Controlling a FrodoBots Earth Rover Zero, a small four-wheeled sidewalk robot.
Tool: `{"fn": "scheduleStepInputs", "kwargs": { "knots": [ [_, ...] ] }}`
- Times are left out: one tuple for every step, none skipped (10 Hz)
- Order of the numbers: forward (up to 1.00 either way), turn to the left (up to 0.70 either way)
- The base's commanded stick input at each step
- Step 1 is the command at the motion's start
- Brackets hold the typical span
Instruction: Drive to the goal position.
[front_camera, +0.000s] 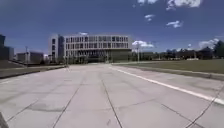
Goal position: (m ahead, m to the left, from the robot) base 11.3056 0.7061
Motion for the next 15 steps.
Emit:
{"fn": "scheduleStepInputs", "kwargs": {
  "knots": [
    [0.5,0.0],
    [0.5,0.0],
    [0.5,0.0],
    [0.5,0.0],
    [0.5,0.0],
    [0.5,0.0],
    [0.5,0.0],
    [0.5,0.0],
    [0.5,0.0],
    [0.5,0.0],
    [0.5,0.0],
    [0.5,0.0],
    [0.5,0.0],
    [0.5,0.0],
    [0.5,0.0]
  ]
}}
